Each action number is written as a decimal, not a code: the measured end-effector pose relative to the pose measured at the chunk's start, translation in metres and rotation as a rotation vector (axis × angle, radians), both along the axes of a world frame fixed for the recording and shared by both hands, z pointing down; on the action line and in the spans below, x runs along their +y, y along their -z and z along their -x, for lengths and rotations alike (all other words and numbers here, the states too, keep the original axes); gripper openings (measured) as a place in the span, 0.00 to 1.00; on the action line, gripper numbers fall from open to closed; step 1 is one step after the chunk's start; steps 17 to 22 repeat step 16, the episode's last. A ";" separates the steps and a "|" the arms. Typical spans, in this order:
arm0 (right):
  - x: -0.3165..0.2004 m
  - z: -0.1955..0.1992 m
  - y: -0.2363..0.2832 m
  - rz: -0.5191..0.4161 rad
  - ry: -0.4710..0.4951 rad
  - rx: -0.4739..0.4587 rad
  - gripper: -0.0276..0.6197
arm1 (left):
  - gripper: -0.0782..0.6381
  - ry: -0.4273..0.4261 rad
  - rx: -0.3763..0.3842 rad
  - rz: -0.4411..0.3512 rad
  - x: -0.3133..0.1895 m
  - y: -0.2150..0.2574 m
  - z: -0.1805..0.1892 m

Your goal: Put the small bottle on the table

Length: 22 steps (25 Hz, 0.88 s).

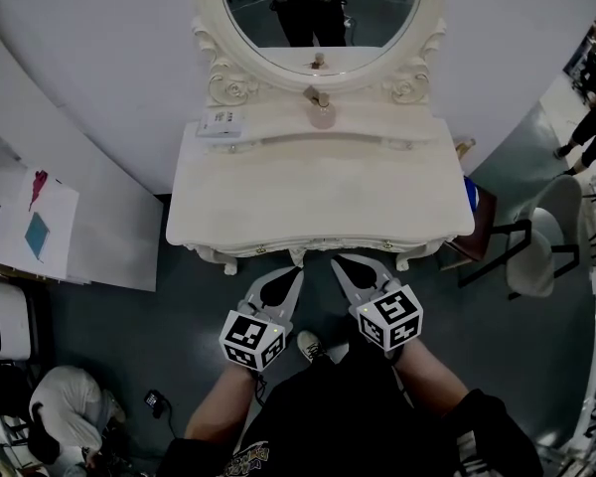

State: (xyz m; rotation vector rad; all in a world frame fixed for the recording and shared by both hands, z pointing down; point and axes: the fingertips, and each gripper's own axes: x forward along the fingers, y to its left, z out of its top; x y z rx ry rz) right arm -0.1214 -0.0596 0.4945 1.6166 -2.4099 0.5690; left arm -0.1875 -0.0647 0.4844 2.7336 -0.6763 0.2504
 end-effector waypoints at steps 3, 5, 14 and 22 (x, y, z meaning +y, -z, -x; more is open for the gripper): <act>0.000 -0.001 0.000 0.002 0.000 -0.001 0.09 | 0.11 0.004 0.000 0.002 0.000 0.000 -0.001; 0.001 -0.003 -0.001 0.003 -0.002 -0.005 0.09 | 0.11 0.005 -0.001 0.003 0.001 -0.001 -0.002; 0.010 -0.014 -0.005 0.006 -0.021 -0.010 0.09 | 0.11 -0.011 -0.002 0.006 0.009 -0.004 -0.013; 0.013 -0.016 -0.005 0.007 -0.024 -0.010 0.09 | 0.11 -0.014 -0.003 0.005 0.011 -0.003 -0.016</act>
